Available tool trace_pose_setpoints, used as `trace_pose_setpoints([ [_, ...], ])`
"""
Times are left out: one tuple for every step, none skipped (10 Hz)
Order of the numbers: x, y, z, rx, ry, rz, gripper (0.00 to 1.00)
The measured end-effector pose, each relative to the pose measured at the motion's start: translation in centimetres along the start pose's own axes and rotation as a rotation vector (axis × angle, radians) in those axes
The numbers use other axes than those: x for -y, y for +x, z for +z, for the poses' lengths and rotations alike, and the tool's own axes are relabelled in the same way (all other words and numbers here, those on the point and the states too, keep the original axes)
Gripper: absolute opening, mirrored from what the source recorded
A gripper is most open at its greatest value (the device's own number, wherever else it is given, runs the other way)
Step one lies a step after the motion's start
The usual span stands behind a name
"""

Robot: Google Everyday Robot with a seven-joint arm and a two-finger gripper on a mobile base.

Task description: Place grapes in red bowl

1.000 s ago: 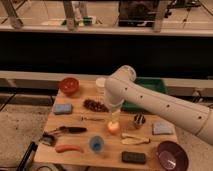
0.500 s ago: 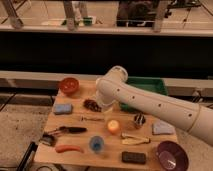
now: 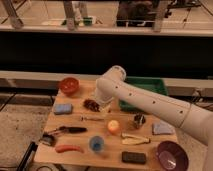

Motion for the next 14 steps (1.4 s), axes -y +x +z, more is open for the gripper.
trace_pose_setpoints([
  [0.3, -0.2, 0.8, 0.009, -0.004, -0.001, 0.8],
  [0.6, -0.5, 1.2, 0.016, -0.006, -0.004, 0.8],
  [1.0, -0.7, 1.8, 0.024, -0.01, -0.004, 0.8],
  [1.4, -0.9, 2.4, 0.034, -0.011, -0.006, 0.8],
  [1.8, -1.0, 2.8, 0.042, -0.01, -0.005, 0.8],
  [2.5, -0.7, 3.1, 0.047, -0.006, 0.002, 0.8],
  [2.8, -0.5, 3.3, 0.048, -0.004, 0.009, 0.8],
  [3.7, -0.2, 3.8, 0.049, -0.001, 0.016, 0.8],
  [4.2, 0.0, 4.2, 0.048, -0.003, 0.019, 0.8],
  [4.4, 0.2, 4.5, 0.048, -0.003, 0.024, 0.8],
  [4.5, 0.5, 5.0, 0.045, -0.005, 0.03, 0.8],
  [4.5, 0.9, 5.7, 0.039, -0.009, 0.034, 0.8],
  [4.4, 1.1, 6.4, 0.038, -0.015, 0.035, 0.8],
  [4.1, 1.1, 7.4, 0.035, -0.023, 0.034, 0.8],
])
